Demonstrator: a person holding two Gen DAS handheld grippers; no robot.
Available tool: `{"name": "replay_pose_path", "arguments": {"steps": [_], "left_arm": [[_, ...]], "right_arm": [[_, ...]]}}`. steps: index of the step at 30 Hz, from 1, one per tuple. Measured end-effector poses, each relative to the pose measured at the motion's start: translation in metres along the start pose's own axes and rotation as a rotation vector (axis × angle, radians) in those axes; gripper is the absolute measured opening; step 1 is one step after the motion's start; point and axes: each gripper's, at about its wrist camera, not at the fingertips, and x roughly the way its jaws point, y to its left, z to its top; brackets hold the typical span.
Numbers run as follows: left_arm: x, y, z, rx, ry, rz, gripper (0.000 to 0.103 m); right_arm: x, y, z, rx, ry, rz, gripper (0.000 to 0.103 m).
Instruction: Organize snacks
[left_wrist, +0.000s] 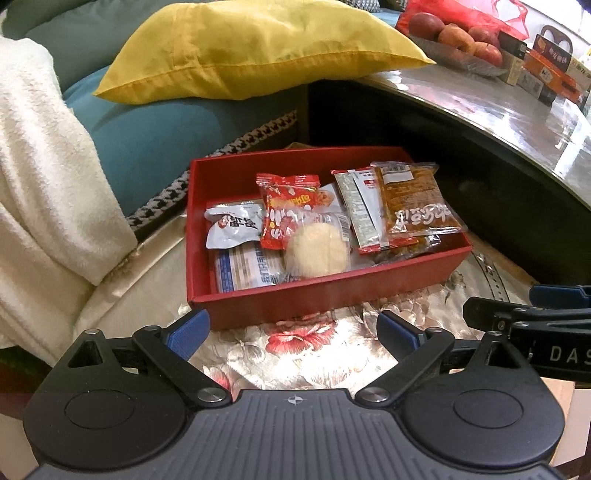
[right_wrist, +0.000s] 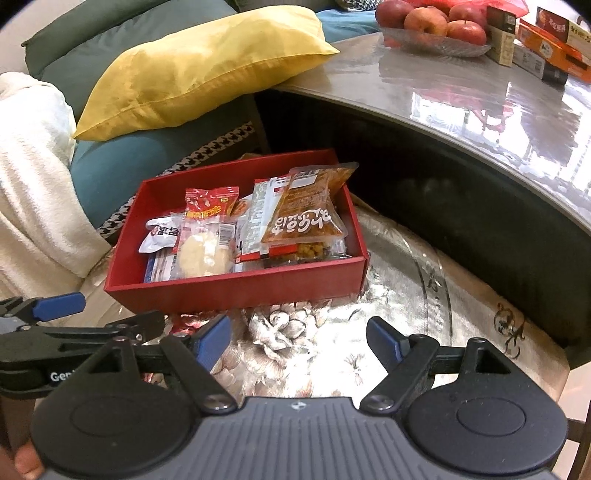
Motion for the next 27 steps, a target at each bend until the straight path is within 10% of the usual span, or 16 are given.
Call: {"name": "replay_pose_path", "arguments": {"steps": [27], "left_arm": [[-0.027, 0.005, -0.030, -0.012, -0.046, -0.029, 0.103]], "right_arm": [[-0.027, 0.000, -0.026, 0.011, -0.015, 0.021, 0.078]]}}
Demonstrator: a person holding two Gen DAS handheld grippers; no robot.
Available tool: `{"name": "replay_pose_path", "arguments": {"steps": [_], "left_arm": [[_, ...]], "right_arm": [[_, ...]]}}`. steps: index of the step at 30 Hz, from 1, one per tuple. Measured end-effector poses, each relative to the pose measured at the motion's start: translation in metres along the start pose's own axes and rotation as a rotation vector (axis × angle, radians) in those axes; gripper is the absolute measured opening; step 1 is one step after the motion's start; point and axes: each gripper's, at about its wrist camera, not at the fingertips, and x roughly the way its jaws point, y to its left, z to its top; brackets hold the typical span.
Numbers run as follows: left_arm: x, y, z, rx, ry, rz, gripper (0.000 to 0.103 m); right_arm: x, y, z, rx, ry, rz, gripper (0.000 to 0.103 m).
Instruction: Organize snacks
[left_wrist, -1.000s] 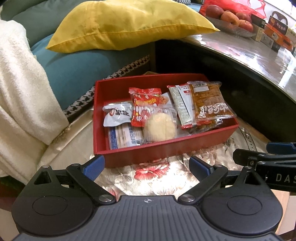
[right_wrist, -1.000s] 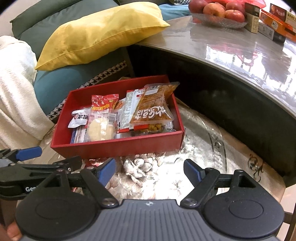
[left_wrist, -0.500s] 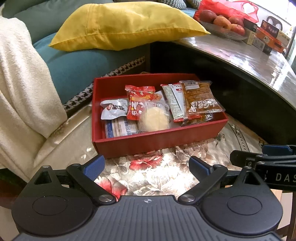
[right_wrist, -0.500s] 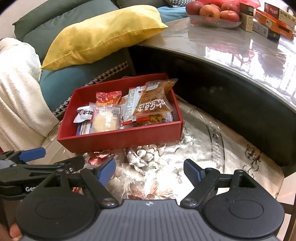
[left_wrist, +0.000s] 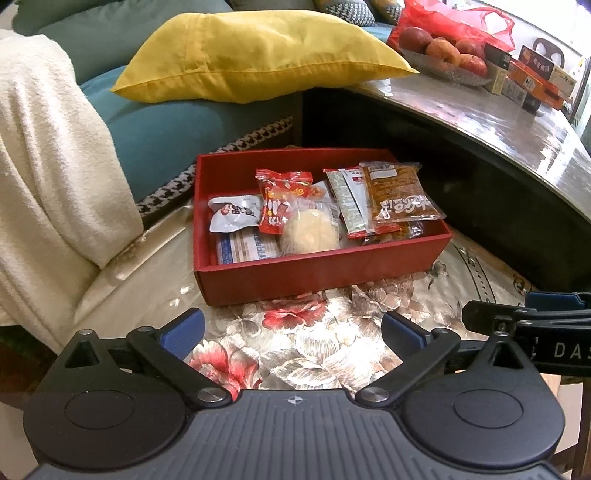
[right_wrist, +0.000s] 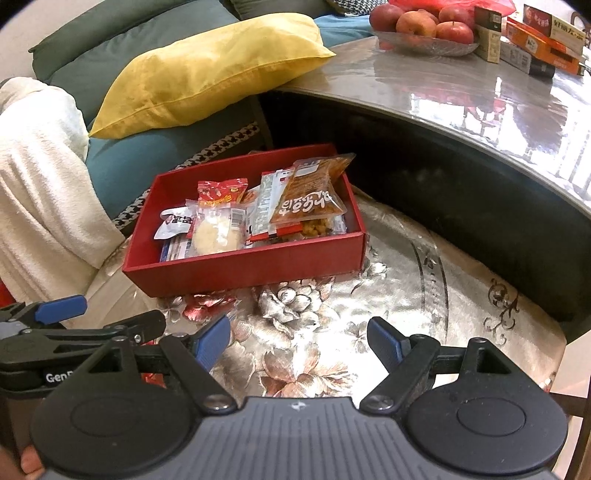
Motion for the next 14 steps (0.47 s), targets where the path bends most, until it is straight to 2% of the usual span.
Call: {"name": "replay_pose_path", "arguments": {"steps": [14], "left_arm": [[-0.015, 0.003, -0.009, 0.003, -0.034, 0.031, 0.103]], "right_arm": [[-0.009, 0.005, -0.007, -0.006, -0.007, 0.010, 0.079]]}}
